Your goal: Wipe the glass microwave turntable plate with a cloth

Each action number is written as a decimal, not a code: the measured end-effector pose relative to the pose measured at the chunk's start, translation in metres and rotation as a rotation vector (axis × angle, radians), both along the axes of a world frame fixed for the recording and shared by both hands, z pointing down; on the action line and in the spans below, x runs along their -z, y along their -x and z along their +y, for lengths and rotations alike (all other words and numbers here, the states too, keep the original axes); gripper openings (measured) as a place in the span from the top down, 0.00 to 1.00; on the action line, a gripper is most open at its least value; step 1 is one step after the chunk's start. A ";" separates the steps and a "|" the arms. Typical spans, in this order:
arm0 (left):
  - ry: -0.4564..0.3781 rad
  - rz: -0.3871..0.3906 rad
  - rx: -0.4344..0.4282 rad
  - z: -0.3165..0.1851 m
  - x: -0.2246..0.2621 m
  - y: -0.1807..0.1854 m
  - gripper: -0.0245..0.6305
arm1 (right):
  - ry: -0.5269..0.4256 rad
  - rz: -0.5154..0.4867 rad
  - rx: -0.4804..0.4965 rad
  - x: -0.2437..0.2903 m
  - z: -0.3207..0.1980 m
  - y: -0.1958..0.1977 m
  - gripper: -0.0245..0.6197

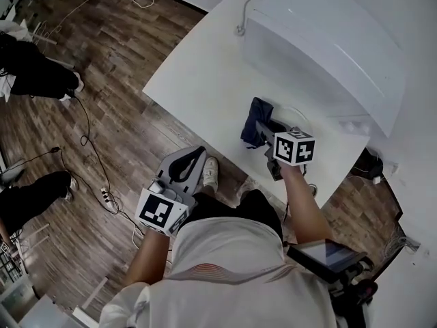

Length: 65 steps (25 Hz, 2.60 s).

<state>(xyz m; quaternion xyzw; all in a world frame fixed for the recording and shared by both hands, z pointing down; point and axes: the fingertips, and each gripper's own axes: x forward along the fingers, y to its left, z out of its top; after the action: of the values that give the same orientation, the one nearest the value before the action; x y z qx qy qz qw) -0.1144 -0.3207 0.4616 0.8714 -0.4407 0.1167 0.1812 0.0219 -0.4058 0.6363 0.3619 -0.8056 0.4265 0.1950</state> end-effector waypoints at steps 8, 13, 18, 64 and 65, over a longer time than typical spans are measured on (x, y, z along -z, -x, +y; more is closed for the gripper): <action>-0.016 0.020 -0.078 -0.022 0.003 -0.036 0.95 | 0.041 0.053 -0.115 -0.005 0.006 -0.078 0.87; -0.022 0.041 -0.149 -0.027 0.003 -0.071 0.95 | 0.058 0.095 -0.198 -0.008 0.021 -0.136 0.87; -0.023 0.052 -0.208 -0.027 0.004 -0.102 0.95 | 0.072 0.126 -0.270 -0.008 0.039 -0.184 0.87; -0.052 0.047 -0.081 0.003 0.006 -0.008 0.95 | 0.098 -0.131 -0.030 0.007 0.080 0.022 0.87; -0.045 0.057 -0.079 0.002 0.006 -0.007 0.95 | 0.110 -0.119 -0.039 0.003 0.081 0.019 0.87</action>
<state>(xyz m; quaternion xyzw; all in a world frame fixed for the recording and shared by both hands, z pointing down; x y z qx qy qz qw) -0.1072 -0.3188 0.4561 0.8950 -0.4028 0.0888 0.1695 0.0030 -0.3245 0.6332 0.3402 -0.7839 0.4947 0.1583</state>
